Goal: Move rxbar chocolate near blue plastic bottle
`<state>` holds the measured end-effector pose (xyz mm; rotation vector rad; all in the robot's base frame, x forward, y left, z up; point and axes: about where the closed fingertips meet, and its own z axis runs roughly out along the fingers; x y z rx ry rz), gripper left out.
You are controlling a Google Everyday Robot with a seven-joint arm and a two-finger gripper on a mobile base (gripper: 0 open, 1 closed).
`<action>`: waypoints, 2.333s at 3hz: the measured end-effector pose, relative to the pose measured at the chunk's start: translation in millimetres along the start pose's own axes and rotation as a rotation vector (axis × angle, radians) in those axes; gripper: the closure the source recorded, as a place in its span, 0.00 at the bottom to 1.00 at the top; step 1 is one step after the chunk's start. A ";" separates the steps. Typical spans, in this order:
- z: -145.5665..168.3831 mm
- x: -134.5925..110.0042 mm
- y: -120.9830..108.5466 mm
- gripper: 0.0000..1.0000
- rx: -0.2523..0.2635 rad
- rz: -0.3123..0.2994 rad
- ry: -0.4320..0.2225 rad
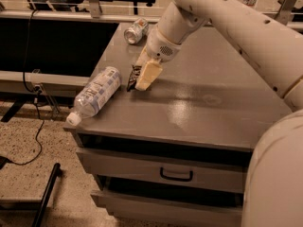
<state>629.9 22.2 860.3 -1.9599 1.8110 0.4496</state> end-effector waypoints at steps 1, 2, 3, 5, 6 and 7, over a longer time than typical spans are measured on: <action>3.3 -0.7 0.1 0.22 -0.004 -0.001 0.000; 5.3 -1.2 0.2 0.00 -0.007 -0.002 0.000; 5.9 -1.3 0.3 0.00 -0.008 -0.002 0.000; -34.9 27.4 7.8 0.00 0.064 -0.057 0.022; -47.0 45.0 10.2 0.00 0.085 -0.039 0.026; -45.6 43.4 10.0 0.00 0.083 -0.041 0.025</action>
Offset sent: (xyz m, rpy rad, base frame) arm 0.0000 0.0014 -0.0015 -0.0001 0.0019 0.0020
